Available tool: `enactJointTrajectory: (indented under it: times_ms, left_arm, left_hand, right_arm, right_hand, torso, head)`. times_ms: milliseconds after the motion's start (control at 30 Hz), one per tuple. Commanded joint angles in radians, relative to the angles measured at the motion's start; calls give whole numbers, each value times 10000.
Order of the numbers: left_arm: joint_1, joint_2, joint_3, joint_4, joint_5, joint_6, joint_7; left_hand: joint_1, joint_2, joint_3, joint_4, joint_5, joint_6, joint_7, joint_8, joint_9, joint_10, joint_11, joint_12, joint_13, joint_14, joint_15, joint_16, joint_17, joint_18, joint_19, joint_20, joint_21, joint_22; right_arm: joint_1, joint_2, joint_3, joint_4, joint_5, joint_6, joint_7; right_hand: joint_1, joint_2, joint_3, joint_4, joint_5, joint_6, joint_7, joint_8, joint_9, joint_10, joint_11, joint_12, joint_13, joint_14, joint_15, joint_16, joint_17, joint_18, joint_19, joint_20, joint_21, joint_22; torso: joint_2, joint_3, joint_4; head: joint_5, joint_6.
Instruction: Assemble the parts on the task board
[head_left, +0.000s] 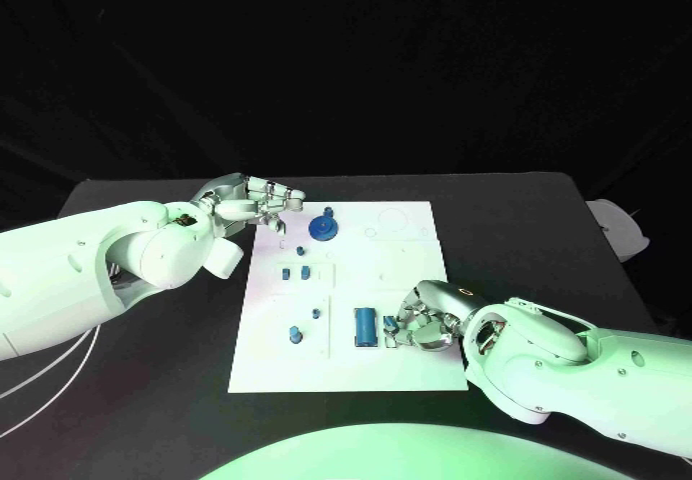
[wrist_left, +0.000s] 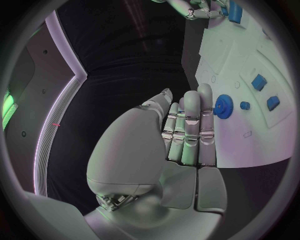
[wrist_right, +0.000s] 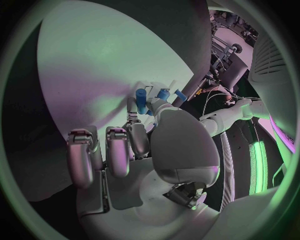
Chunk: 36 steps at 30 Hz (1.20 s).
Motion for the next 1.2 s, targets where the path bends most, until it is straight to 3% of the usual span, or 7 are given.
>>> enactJointTrajectory:
  times_ms: [33,267,1200]
  left_arm:
    - [3,1,6,33,-43,198,-5]
    - [3,-3,6,34,-45,212,-18]
    - [3,-11,6,22,-46,258,-57]
  left_hand:
    - [-31,75,-19,-42,-20,-75,28,44,-2,-75,25,56,13,-60,28,-37,-10,64,88,13,-50,-16]
    - [-31,75,-19,-42,-20,-75,28,44,-2,-75,25,56,13,-60,28,-37,-10,64,88,13,-50,-16]
    - [-48,82,-26,-34,-20,-83,31,49,-3,-91,28,73,15,-61,31,-36,-11,63,95,14,-57,-24]
  right_arm:
    - [-30,39,-19,26,52,208,-20]
    - [-30,28,-19,44,8,145,-18]
    - [-33,-187,-18,331,-212,-10,-11]
  right_hand:
    - [-208,13,-202,73,-18,24,66,40,10,66,8,52,591,900,-77,61,2064,-141,1062,-70,44,2628]
    - [-772,214,-775,132,39,44,64,41,37,85,10,85,639,901,-75,65,2072,-141,1062,-68,44,2628]
    - [-1104,447,-1258,155,59,94,27,65,71,141,-17,185,738,908,-96,84,2107,-141,1062,-82,44,2628]
  torso:
    - [3,0,0]
    - [5,5,-9]
    - [5,2,-6]
  head:
    - [10,7]
    - [7,9]
    - [-28,8]
